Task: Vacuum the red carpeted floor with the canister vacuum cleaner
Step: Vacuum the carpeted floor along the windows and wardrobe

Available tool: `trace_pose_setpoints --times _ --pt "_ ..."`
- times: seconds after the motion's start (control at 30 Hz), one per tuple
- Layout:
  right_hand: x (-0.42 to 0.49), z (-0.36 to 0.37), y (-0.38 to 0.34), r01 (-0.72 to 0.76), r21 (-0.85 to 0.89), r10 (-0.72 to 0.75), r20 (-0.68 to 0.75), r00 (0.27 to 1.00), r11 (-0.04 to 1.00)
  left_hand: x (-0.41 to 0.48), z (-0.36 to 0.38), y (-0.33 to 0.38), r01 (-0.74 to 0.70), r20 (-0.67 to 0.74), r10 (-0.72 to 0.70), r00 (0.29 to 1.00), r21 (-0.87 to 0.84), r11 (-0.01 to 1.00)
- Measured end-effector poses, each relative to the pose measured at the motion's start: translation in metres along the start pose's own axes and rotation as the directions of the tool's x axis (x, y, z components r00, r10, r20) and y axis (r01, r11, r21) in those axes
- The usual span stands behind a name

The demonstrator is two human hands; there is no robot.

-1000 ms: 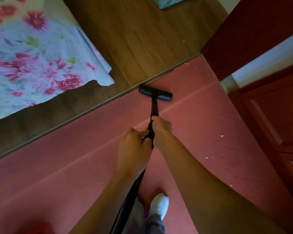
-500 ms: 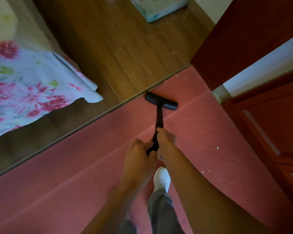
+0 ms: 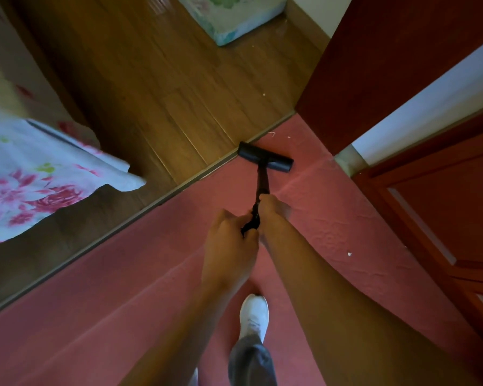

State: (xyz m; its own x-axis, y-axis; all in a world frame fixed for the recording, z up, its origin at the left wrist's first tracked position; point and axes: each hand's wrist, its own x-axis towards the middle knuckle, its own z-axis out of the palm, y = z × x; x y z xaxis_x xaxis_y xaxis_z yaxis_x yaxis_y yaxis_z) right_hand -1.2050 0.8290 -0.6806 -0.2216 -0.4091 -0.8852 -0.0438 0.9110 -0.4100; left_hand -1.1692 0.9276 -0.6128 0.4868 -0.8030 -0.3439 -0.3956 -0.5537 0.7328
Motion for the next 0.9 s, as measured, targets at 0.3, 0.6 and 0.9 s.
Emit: trace_pose_setpoints --times 0.3,0.6,0.9 --pt "0.034 -0.002 -0.048 0.046 0.039 -0.046 -0.007 0.999 0.998 0.041 0.027 0.023 -0.068 0.033 0.069 0.997 -0.017 0.998" --pt "0.072 0.004 -0.069 0.068 0.048 -0.069 0.002 0.998 0.996 0.076 0.049 0.024 -0.062 0.038 0.061 0.997 0.017 0.998" --pt "0.028 -0.011 -0.034 -0.081 0.179 0.055 0.148 0.987 0.981 0.047 0.025 0.015 -0.031 -0.099 0.042 0.994 0.106 0.994"
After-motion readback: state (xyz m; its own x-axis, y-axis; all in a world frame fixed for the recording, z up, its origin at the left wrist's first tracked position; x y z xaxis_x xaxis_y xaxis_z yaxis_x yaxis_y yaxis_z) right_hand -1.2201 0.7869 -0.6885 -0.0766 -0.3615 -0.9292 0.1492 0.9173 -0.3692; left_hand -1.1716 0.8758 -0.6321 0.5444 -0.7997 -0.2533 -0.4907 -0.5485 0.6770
